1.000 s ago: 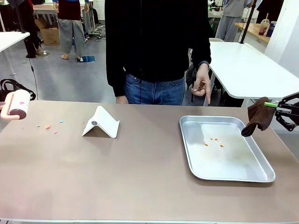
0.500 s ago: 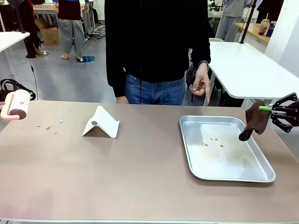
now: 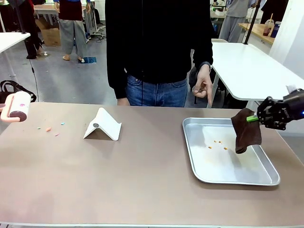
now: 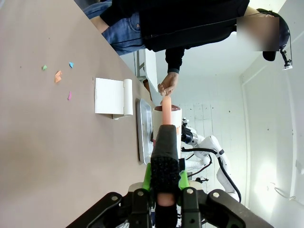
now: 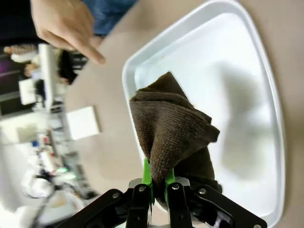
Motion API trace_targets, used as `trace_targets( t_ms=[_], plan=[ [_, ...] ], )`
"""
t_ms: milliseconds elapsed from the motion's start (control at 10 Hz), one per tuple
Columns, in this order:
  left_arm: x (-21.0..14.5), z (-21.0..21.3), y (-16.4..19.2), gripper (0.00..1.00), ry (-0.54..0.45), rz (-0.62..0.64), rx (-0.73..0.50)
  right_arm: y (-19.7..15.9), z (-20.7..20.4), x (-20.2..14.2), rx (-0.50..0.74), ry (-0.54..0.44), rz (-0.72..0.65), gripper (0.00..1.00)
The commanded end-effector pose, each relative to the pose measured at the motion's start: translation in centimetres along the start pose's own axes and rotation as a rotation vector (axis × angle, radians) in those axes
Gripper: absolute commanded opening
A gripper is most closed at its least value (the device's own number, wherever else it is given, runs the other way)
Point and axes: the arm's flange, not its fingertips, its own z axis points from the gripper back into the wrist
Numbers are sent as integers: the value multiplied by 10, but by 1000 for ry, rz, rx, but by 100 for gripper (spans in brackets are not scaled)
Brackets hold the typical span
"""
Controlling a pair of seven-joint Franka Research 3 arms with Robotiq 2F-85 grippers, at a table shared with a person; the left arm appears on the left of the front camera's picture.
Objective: Clean the surface of the table.
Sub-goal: If a person points to the right, clean the right side of the table with your right hand, and if they point to the left, clean the left side with your left hand.
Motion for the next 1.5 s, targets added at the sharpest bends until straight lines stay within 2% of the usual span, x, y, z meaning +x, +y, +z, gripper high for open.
trace_targets(
  t_ms=[0, 400, 700, 1100, 1400],
  plan=[
    [-1, 2, -2, 8, 14, -15, -11, 17, -5, 8, -163, -23, 119, 11],
    [-1, 2, -2, 8, 14, -15, -11, 40, -41, 4, -431, -61, 247, 11],
    [-1, 2, -2, 8, 14, -15, -11, 39, -73, 8, -510, -26, 244, 11],
    [-1, 2, -2, 8, 14, -15, -11, 37, -123, 14, -489, 37, 181, 11],
    [-1, 2, -2, 8, 14, -15, -11, 42, -152, 11, -411, 93, 143, 11]
  ],
)
